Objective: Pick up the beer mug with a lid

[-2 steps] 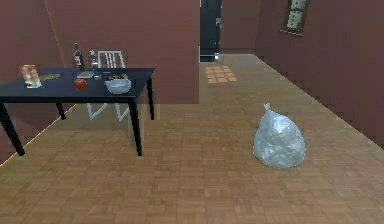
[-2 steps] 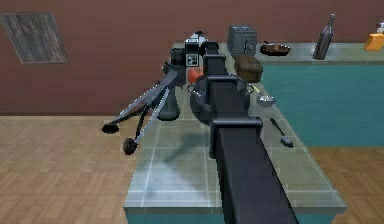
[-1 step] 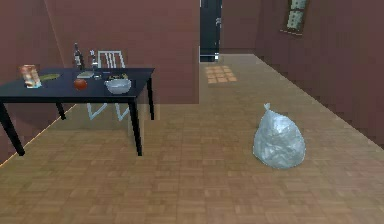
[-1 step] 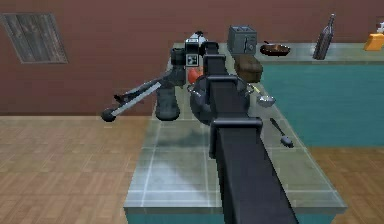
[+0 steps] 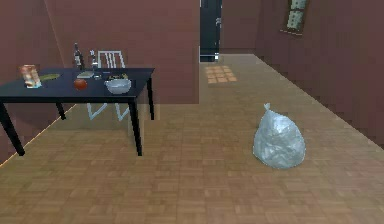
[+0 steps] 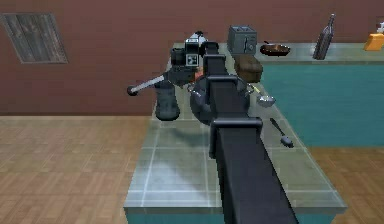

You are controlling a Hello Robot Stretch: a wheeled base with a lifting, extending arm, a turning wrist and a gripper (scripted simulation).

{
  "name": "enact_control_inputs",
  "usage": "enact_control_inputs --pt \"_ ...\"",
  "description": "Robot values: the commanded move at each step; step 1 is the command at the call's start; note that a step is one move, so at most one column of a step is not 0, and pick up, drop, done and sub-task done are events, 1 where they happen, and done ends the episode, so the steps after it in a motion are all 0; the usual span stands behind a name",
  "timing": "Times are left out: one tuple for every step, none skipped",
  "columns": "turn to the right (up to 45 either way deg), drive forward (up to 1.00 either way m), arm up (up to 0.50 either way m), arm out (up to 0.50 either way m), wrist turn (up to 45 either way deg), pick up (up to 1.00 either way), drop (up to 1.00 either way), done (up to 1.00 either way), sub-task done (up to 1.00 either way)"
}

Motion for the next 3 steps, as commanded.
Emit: enact_control_inputs --pt "0.0 0.00 0.00 0.00 24.0 0.00 0.00 0.00 0.00" --pt "0.0 0.00 0.00 0.00 0.0 1.00 0.00 0.00 0.00" --pt "0.0 0.00 0.00 0.00 0.0 0.00 0.00 1.00 0.00"
